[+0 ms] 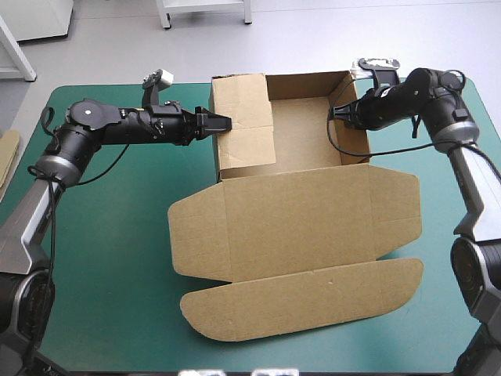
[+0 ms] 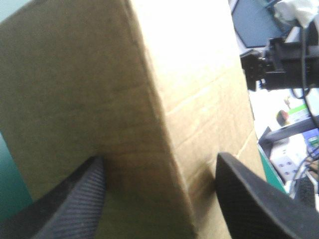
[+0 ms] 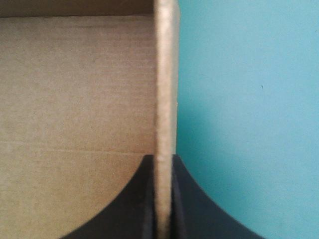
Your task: Fold the box
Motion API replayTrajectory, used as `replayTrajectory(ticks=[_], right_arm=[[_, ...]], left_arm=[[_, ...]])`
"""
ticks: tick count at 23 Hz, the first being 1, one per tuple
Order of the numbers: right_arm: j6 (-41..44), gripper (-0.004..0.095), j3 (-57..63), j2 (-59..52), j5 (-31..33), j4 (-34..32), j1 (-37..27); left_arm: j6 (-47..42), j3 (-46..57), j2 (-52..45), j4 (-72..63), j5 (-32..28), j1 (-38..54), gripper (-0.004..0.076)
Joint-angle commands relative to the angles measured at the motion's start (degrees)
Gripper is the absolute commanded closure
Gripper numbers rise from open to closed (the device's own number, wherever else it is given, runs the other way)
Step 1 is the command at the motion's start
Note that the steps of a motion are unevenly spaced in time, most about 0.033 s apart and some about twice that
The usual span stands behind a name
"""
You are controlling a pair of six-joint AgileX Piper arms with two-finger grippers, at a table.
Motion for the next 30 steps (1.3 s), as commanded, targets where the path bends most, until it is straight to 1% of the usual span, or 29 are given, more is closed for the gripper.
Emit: replayTrajectory(ticks=[1, 2, 3, 5, 9, 13, 15, 16, 18, 21, 23, 25, 30], right_arm=[[3.3, 0.0920, -1.9, -2.8, -3.1, -1.2, 2.0], [3.9, 0.0920, -1.9, -2.6, -3.1, -1.8, 2.4], [5.5, 0.0920, -1.9, -2.3, -3.1, -2.9, 3.1], [7.0, 0.0920, -1.9, -2.2, -3.4, -2.1, 3.6], [8.7, 0.0920, -1.9, -2.1, -3.8, -3.0, 4.6], [10.5, 0.0919, -1.9, -1.1, -3.6, -4.2, 5.8], [11.5, 0.0919, -1.9, 0.3, -3.6, -4.8, 7.3], [12.0, 0.0919, -1.9, 1.2, -3.6, -5.0, 8.3], [13.1, 0.0919, -1.9, 1.8, -3.9, -6.0, 9.5], [14.3, 0.0918, -1.9, 2.3, -3.8, -8.3, 10.4], [15.7, 0.0919, -1.9, 2.9, -3.6, -9.1, 10.8], [15.8, 0.0919, -1.9, 3.2, -3.6, -9.2, 11.2], [15.8, 0.0919, -1.9, 3.3, -3.3, -9.6, 11.3]], left_arm=[[-7.5, -6.0, -1.9, 5.8, -0.5, -1.6, 0.0258], [-9.5, -7.3, -1.7, 8.4, -0.1, -2.0, 0.0258], [-12.8, -9.5, -1.1, 14.1, 0.6, -2.9, 0.0258], [-17.4, -12.0, 0.0, 22.5, 2.5, -4.3, 0.0258], [-21.5, -12.6, 1.7, 28.7, 3.3, -5.8, 0.0267], [-24.9, -13.0, 2.5, 34.5, 3.5, -7.5, 0.0307], [-27.0, -13.4, 2.7, 39.2, 3.2, -8.7, 0.0314], [-29.1, -13.4, 3.0, 44.4, 3.5, -9.5, 0.0314], [-31.1, -13.4, 3.6, 50.3, 6.0, -10.0, 0.0314], [-32.9, -15.5, 4.7, 54.3, 7.8, -10.0, 0.0320], [-33.0, -16.9, 6.4, 53.9, 11.2, -10.4, 0.0349], [-33.0, -17.3, 7.5, 55.1, 13.0, -11.1, 0.0363], [-33.4, -17.4, 9.8, 56.2, 13.2, -11.4, 0.0370]])
